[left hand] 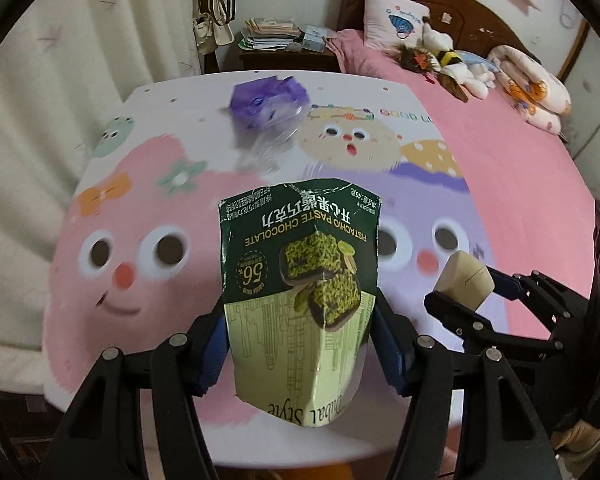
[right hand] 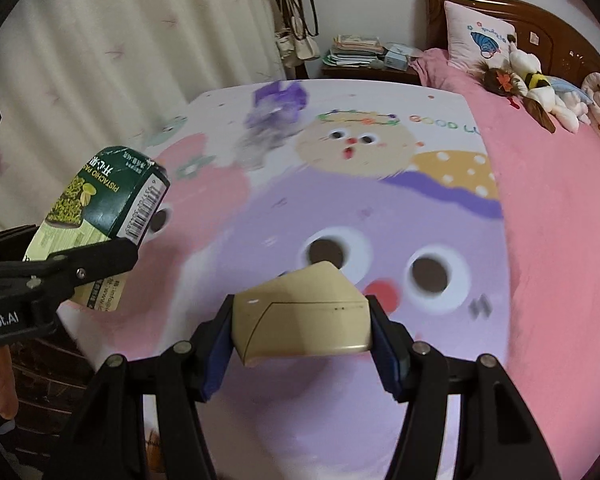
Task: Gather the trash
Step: 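Carry the green bag and beige box down over the bin with both tools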
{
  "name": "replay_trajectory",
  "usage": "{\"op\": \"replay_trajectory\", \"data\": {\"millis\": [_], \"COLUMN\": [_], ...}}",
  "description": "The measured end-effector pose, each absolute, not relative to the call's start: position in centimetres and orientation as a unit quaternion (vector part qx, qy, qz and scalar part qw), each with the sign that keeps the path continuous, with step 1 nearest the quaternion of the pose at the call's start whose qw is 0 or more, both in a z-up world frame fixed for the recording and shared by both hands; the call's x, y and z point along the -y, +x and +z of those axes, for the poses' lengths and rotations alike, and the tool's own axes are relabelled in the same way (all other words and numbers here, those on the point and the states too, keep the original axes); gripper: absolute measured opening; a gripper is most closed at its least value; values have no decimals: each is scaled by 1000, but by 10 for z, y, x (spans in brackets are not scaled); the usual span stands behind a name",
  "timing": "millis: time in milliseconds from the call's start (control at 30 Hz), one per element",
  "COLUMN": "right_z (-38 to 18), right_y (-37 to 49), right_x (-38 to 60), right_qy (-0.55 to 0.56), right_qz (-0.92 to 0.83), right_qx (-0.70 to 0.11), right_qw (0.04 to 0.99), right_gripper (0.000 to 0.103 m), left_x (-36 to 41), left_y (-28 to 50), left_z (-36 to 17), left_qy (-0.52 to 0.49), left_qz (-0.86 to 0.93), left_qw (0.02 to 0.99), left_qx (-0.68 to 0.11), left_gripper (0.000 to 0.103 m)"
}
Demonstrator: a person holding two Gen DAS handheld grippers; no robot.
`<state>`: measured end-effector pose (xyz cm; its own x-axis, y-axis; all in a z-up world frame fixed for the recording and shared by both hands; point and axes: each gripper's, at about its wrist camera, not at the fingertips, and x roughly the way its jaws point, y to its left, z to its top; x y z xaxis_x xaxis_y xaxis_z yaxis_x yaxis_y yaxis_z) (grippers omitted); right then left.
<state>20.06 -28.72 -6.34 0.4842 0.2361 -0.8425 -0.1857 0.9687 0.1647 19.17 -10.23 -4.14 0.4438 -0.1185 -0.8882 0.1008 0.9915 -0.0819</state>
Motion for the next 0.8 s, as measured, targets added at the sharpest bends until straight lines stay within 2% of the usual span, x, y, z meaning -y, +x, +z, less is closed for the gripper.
{"op": "replay_trajectory", "data": {"millis": [433,800], "right_z": [-65,-120], "right_y": [66,-7], "right_x": [178,134], "right_qy": [57,34], "right_qz": [95,80], "right_qx": [-507,-582], "right_qw": [855,808], "right_gripper": [61,61], "left_x": [3,-18], "left_y": [42,-33], "left_z": [-53,-112], "left_qy": [14,6], "left_qz": [-106,-127], "left_qw": [848,799], "left_qx": [-520,-587], "left_gripper": [62,62]}}
